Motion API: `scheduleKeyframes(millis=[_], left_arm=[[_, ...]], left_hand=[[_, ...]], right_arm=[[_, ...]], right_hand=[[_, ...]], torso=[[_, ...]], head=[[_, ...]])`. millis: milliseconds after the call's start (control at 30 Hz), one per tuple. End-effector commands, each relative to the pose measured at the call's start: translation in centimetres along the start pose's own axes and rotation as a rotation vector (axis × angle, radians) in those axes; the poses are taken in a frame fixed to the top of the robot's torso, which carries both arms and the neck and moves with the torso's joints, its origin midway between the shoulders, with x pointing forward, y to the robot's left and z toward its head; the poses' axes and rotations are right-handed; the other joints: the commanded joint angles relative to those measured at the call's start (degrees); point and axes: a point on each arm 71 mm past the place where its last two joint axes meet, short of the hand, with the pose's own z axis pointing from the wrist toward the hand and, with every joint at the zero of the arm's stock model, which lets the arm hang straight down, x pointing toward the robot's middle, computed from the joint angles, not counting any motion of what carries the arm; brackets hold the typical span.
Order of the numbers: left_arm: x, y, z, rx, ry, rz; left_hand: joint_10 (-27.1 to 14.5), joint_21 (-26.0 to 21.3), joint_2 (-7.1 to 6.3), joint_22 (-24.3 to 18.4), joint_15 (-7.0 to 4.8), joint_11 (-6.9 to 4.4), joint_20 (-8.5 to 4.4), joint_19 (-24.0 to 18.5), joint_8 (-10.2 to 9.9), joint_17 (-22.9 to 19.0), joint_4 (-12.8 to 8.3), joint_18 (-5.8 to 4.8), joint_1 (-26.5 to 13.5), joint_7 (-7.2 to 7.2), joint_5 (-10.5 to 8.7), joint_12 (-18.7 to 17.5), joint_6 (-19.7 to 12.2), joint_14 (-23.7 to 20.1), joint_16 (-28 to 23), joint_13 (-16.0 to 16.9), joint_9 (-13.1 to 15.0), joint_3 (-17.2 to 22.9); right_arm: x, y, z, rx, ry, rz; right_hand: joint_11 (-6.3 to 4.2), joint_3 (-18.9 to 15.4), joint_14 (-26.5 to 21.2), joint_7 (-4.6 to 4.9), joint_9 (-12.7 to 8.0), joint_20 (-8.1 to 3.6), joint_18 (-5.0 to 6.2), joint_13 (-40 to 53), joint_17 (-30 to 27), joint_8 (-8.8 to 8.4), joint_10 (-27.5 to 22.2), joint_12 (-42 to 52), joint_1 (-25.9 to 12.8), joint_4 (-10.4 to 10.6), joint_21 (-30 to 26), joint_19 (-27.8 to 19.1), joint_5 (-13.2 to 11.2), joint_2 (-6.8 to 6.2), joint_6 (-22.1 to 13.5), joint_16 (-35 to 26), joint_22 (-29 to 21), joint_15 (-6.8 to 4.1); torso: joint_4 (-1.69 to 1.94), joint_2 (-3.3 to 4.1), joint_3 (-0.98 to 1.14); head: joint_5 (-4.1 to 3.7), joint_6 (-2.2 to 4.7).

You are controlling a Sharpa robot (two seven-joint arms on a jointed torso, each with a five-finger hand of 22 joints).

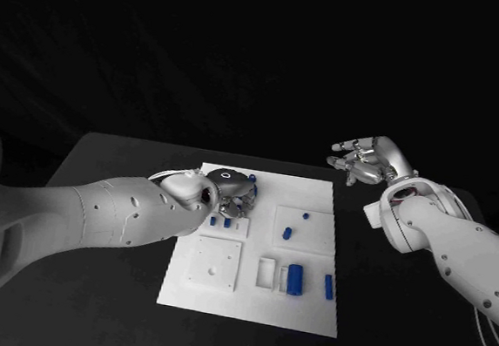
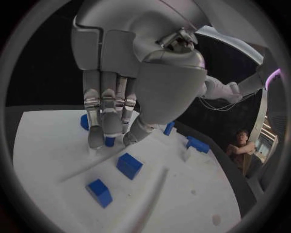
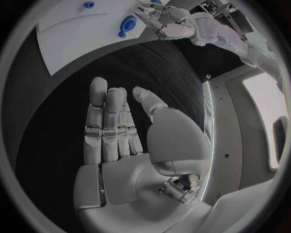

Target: Assemble the parts on the task board

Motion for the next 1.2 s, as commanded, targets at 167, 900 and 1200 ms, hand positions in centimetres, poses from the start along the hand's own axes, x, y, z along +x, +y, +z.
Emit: scheduleKeyframes(millis=[167, 900, 1200], left_arm=[[-0.3, -0.2, 0.0, 0.025, -0.041, -0.010], [0.1, 1.6, -1.0, -0.054, 0.010, -0.003], [0.2, 1.8, -0.9, -0.066, 0.026, -0.001]], left_hand=[[0.75, 0.61, 0.19, 1.16, 0.09, -0.15, -0.19, -0.61, -0.17, -0.03, -0.15, 0.66, -0.22, -0.28, -0.14, -0.35, 0.48, -0.06, 0.07, 0.05, 0.01, 0.53], [-0.56, 0.71, -1.17, 0.64, 0.72, 0.56, 0.23, -0.90, -0.21, -0.12, 1.16, 0.69, -1.01, -0.57, -0.87, -0.33, -0.61, -0.57, 0.01, 0.08, -0.08, -2.01], [-1.08, -0.38, -1.41, 0.49, 0.93, 0.79, 0.46, -0.45, -0.21, -0.39, 2.82, 0.78, -0.10, -0.69, -1.14, -0.31, -1.54, -0.66, -0.09, 0.10, -0.10, -4.40]], right_arm=[[0.1, 0.1, 0.0, -0.009, -0.001, 0.003], [0.1, 0.0, 0.0, -0.005, 0.002, 0.001], [0.1, 0.0, 0.1, -0.005, 0.002, 0.002]], right_hand=[[0.09, 0.48, 0.52, -0.03, -0.05, 0.11, 0.45, -0.14, 0.08, -0.05, 0.22, -0.06, -0.07, -0.02, -0.27, 1.99, 0.17, -0.44, 0.44, -0.34, -0.09, 0.01], [0.09, 0.48, 0.52, -0.03, -0.05, 0.11, 0.45, -0.14, 0.08, -0.05, 0.22, -0.06, -0.07, -0.02, -0.27, 1.99, 0.17, -0.44, 0.44, -0.34, -0.09, 0.01], [0.09, 0.48, 0.52, -0.03, -0.05, 0.11, 0.45, -0.14, 0.08, -0.05, 0.22, -0.06, -0.07, -0.02, -0.27, 1.99, 0.17, -0.44, 0.44, -0.34, -0.09, 0.01]], torso=[[0.05, 0.00, 0.07], [0.07, 0.00, 0.03], [0.00, -0.01, 0.01]], head=[[-0.01, -0.02], [-0.14, -0.30], [-0.08, -0.34]])
